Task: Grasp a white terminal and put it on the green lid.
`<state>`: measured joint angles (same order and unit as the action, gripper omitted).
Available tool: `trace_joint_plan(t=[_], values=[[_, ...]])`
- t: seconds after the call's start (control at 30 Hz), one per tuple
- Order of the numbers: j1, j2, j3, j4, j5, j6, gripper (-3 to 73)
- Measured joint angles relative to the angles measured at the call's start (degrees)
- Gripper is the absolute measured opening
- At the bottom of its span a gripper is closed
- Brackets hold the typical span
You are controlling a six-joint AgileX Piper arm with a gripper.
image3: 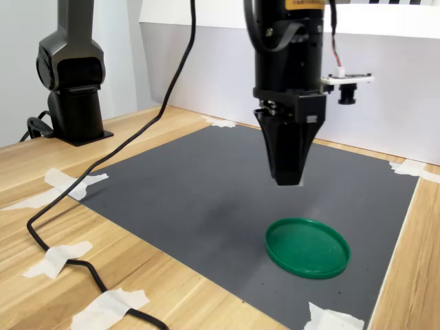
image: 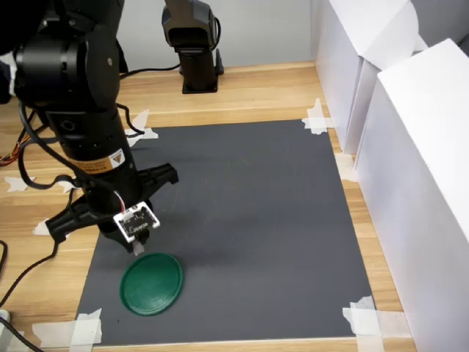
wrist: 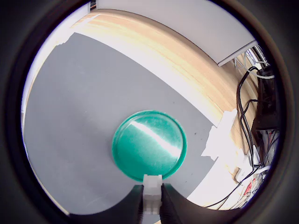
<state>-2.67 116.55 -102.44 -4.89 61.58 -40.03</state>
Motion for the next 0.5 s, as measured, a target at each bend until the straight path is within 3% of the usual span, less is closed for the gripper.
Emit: trace_joint_plan(t=[0.5], values=[[0.2, 8.3, -5.0, -0.6, 2.4, 2.6, 9.0]])
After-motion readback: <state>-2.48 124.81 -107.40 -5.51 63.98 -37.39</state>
